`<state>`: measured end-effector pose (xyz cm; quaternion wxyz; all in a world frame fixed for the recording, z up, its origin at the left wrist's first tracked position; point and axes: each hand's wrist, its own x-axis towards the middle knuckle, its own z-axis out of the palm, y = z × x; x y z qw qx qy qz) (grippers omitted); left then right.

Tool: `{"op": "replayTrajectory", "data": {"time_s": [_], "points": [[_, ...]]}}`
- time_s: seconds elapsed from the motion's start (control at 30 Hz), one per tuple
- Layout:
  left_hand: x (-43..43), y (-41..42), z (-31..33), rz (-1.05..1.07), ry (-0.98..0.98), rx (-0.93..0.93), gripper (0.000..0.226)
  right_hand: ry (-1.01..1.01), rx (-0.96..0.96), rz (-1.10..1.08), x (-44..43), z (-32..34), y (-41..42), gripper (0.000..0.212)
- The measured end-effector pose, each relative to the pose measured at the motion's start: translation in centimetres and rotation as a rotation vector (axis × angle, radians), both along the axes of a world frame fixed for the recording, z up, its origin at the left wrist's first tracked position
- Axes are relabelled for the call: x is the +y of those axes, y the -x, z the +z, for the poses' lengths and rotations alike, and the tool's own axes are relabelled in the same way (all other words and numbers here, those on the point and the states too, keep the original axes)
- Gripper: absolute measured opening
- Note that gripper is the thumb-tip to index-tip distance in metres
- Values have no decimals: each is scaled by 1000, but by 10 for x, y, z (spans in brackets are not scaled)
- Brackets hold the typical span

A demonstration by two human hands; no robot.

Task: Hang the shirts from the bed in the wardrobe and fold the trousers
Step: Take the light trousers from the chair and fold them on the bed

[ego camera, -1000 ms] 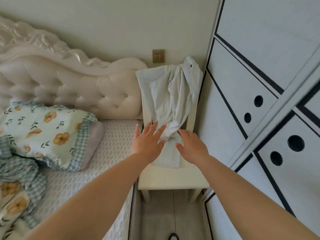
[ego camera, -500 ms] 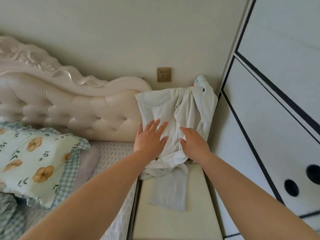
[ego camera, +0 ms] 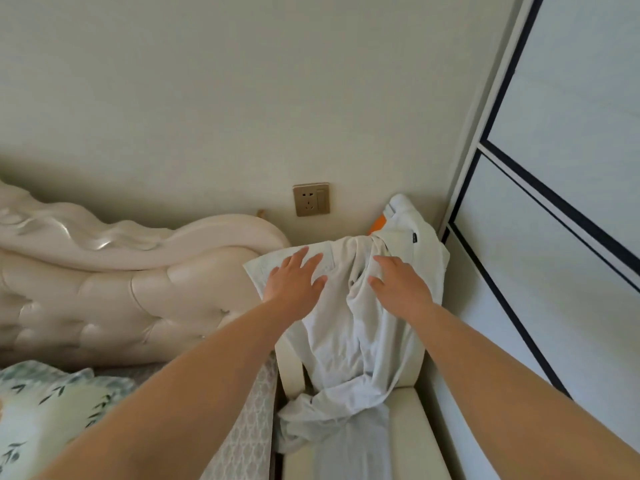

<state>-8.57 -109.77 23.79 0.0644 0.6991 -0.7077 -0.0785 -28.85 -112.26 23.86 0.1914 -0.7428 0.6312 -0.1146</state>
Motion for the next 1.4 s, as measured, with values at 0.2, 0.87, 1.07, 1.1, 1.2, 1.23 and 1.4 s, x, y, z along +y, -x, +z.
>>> {"op": "replayTrajectory", "data": {"time_s": [0.2, 0.87, 1.07, 1.1, 1.2, 1.23, 1.4], "points": [[-51, -14, -8, 142, 13, -46, 54, 153, 62, -4, -60, 7, 8, 42], [-123, -59, -35, 1017, -291, 328, 72, -147, 34, -508, -172, -12, 23, 48], [-118, -70, -34, 971, -292, 426, 69, -225, 107, -487, -179, -16, 26, 53], [-116, -72, -33, 981, -273, 473, 66, -292, 103, -446, -181, -12, 26, 47], [-116, -70, -26, 951, -152, 597, 51, -324, 115, -324, -186, -4, 30, 28], [-117, -67, -23, 926, -93, 635, 48, -313, 105, -323, -185, -2, 33, 19], [-119, -44, -3, 843, 154, 921, 55, -154, -435, -372, -172, 6, 37, 19]]}}
